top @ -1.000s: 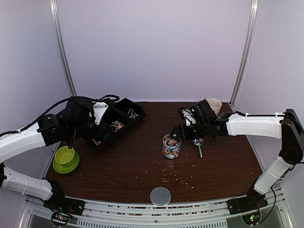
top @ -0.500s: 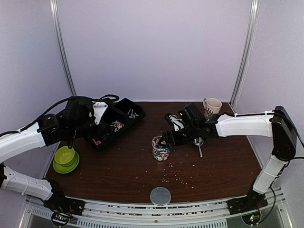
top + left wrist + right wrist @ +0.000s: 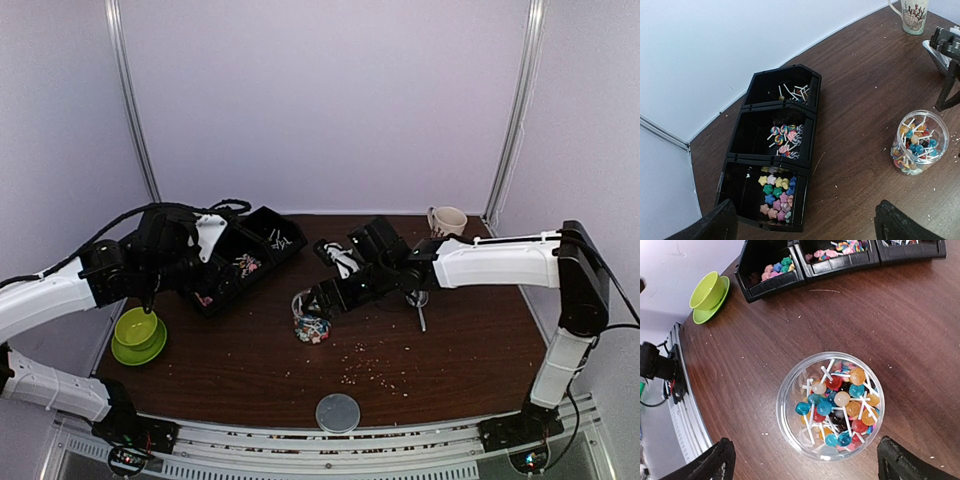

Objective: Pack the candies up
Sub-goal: Move the packing box to the center of the board, then pick up the box lid from the center of the board.

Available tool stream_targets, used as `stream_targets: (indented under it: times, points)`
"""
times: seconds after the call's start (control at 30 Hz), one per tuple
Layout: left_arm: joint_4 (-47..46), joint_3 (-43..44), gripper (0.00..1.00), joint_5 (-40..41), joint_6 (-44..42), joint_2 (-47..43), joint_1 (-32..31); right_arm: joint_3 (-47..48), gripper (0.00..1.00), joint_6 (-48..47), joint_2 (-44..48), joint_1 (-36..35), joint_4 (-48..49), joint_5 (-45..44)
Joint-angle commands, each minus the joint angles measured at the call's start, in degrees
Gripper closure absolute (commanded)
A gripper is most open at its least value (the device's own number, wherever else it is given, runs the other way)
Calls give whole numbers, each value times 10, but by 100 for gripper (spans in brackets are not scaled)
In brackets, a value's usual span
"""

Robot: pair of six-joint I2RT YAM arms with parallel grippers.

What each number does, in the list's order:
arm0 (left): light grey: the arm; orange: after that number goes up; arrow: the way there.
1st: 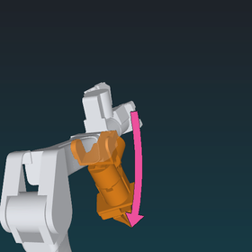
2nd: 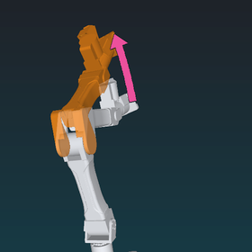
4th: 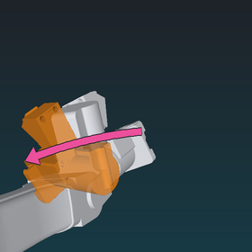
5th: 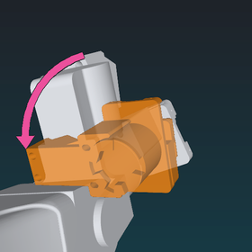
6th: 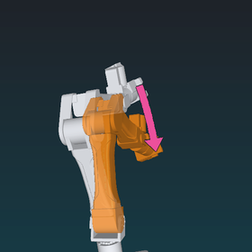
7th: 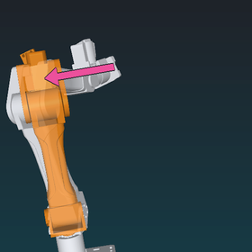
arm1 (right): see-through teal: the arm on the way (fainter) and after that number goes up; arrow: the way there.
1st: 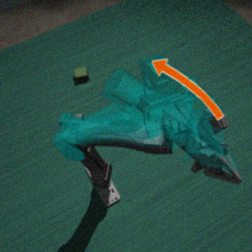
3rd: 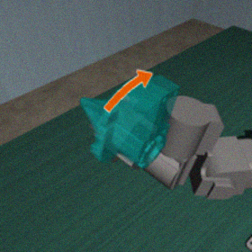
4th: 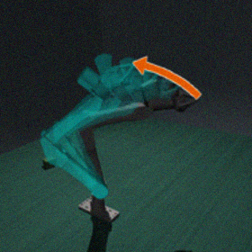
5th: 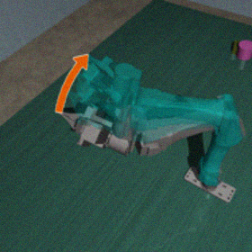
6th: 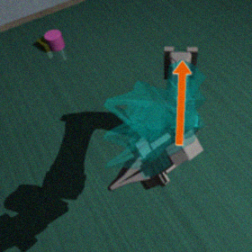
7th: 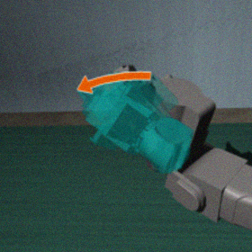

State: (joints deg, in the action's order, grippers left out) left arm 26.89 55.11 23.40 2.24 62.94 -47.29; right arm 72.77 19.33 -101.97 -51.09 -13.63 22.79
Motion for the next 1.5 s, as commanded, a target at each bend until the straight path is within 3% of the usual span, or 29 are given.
stream_targets:
  times: [0.0, 0.33, 0.8, 1.03, 1.47]
  points:
    - [-13, 3, 2, 6, 8, -4, 4, -39, 0, -107, 80, -12, -23, -42]
    - [-11, 5, 2, 0, 8, -4, 4, -108, 0, -287, 178, -130, -155, -147]
    - [-7, 5, 2, 1, 6, 1, 4, -92, 0, -432, 115, -233, -223, -81]
    - [-7, 5, 2, 4, 5, 0, 3, -46, 0, -456, 43, -249, -243, -88]
    - [-8, 5, 2, 4, 4, -3, 4, -32, 1, -450, -6, -249, -236, -93]
